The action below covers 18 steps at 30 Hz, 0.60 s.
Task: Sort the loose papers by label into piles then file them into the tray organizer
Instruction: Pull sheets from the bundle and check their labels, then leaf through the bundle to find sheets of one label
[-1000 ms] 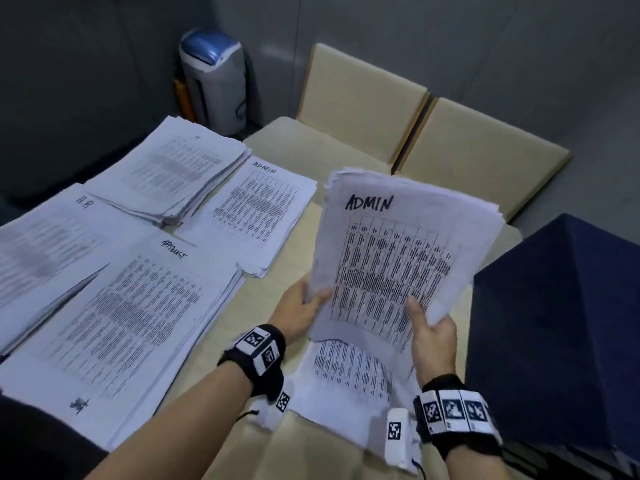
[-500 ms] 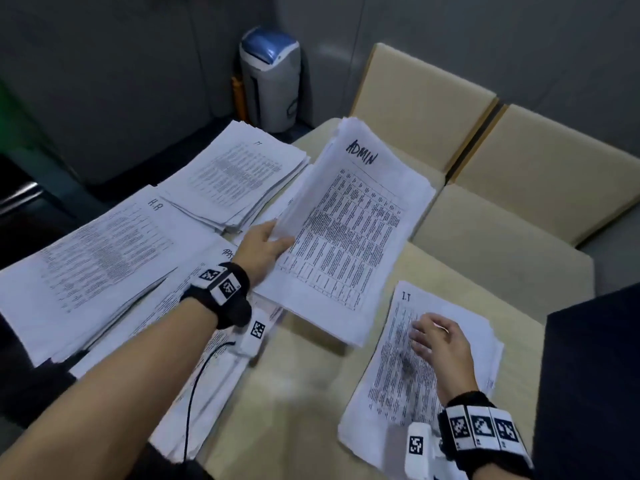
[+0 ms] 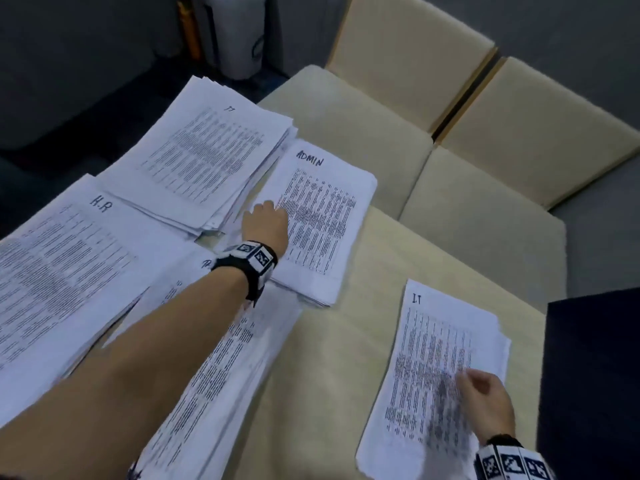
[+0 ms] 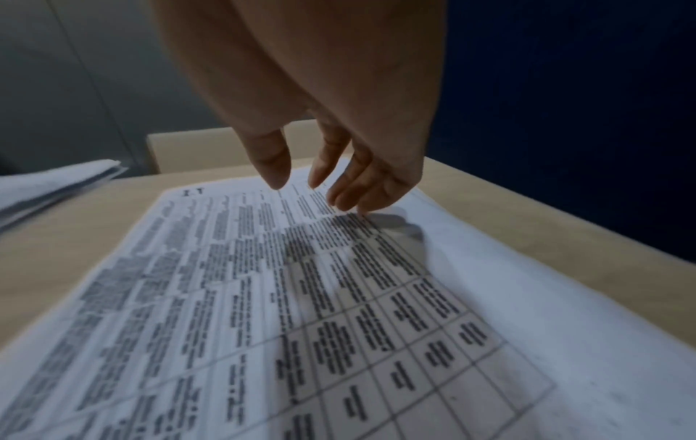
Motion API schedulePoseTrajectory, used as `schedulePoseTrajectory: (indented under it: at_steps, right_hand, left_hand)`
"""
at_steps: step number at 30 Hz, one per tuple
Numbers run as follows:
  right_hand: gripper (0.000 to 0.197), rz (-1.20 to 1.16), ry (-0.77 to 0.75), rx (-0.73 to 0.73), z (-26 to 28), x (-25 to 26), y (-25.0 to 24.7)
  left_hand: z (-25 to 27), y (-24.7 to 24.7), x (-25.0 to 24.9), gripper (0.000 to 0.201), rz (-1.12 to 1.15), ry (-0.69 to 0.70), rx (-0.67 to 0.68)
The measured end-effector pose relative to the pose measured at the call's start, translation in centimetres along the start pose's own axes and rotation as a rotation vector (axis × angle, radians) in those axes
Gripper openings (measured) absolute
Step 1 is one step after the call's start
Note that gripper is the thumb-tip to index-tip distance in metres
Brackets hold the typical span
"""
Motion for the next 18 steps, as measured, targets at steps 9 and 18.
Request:
schedulePoseTrajectory:
  at_steps: [9, 18]
  right_hand:
    - [0.095, 0.205, 0.142, -0.073, -1.1, -3.1, -1.3]
    - [0.05, -0.06, 0.128, -0.007, -2.4, -5.2, -2.4]
  left_hand:
    - [7.2, 1.0, -9.6, 0.022, 0.455, 0.202, -0.012]
    - [19.2, 8.6, -17.1, 0.024, 0.385, 0.12, 0.404]
Point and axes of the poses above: each hand's wrist, its own z-axis away from the middle knuckle, its own y-axis out of the palm, x = y × z, the point moved 2 cm from there along -z, towards the middle knuckle, and after that the axes turned 8 degrees about -y, right-handed, at the moved point
